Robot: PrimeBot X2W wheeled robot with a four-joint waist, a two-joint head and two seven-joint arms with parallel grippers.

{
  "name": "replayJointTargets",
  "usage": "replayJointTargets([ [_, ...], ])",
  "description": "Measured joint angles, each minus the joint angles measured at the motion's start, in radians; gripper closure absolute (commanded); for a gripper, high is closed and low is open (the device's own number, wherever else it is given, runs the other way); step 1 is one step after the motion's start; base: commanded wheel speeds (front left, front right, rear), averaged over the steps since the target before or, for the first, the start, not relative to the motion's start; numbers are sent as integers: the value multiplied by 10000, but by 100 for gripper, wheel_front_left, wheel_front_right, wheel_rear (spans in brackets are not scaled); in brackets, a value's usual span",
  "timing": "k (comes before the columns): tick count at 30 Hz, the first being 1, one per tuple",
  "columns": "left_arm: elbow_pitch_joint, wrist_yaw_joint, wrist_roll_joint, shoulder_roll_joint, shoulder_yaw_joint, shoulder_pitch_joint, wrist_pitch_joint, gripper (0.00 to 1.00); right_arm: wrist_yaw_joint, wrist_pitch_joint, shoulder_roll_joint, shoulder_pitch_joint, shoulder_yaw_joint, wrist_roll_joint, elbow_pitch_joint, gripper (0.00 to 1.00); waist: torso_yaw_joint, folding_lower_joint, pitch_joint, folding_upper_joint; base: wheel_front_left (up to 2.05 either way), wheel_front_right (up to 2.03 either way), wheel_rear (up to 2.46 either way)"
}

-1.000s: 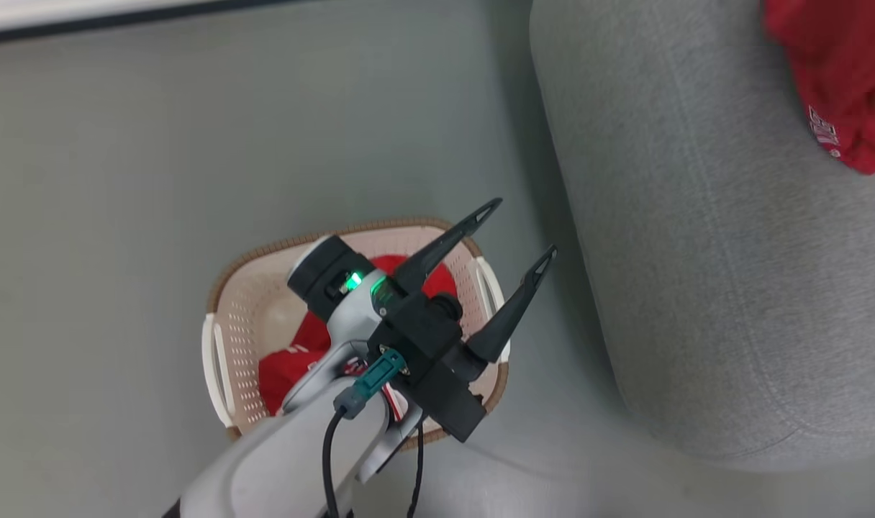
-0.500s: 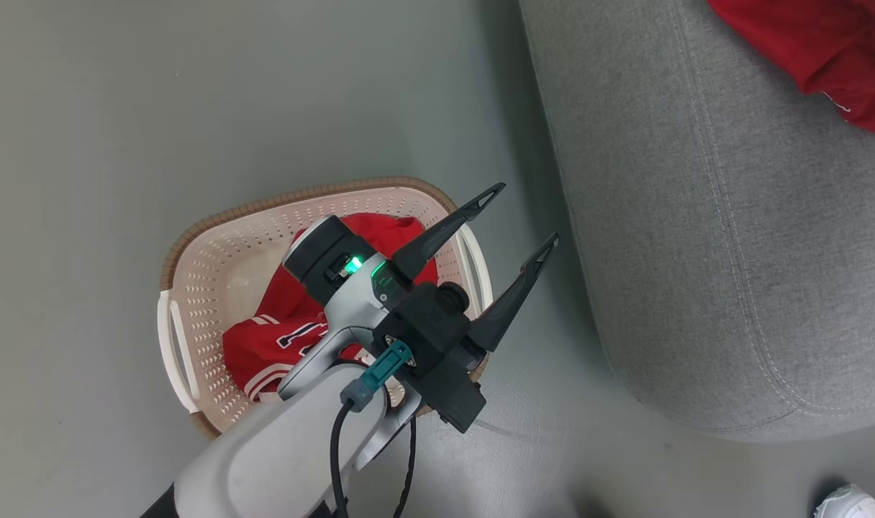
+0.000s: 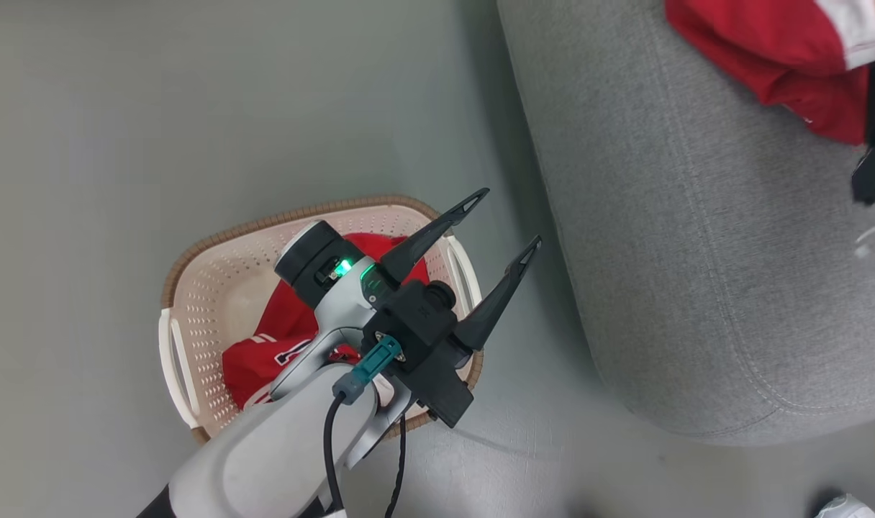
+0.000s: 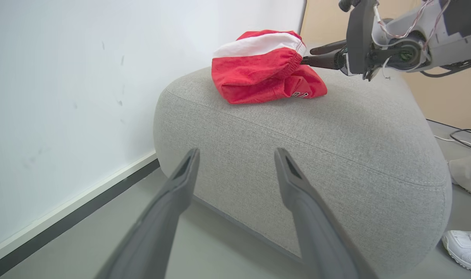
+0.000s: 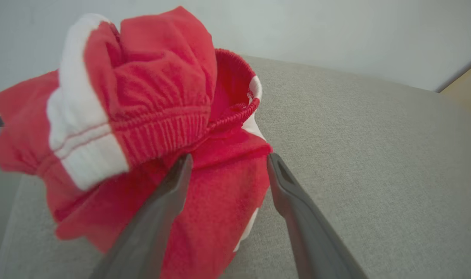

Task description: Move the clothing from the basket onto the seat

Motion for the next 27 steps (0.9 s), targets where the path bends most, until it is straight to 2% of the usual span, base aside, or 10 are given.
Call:
replayJointTargets([
  [13,629,0,-531,-173,224,709,-228,0,222,-90,240,1600,209,0,-63,0,-111,0,-1266,-2,0,0,0],
  [22,1041,182,-1231,-447,811,1450,-349,0,226,-92,307,2230,61,136,-915,0,1,-1,-2475,-3,0,0,0],
  [27,1279,343,-1442,-458,1225,1904,-357,0,238,-92,669,2675,88,215,-1453,0,214,-2,-3169,-3,0,0,0],
])
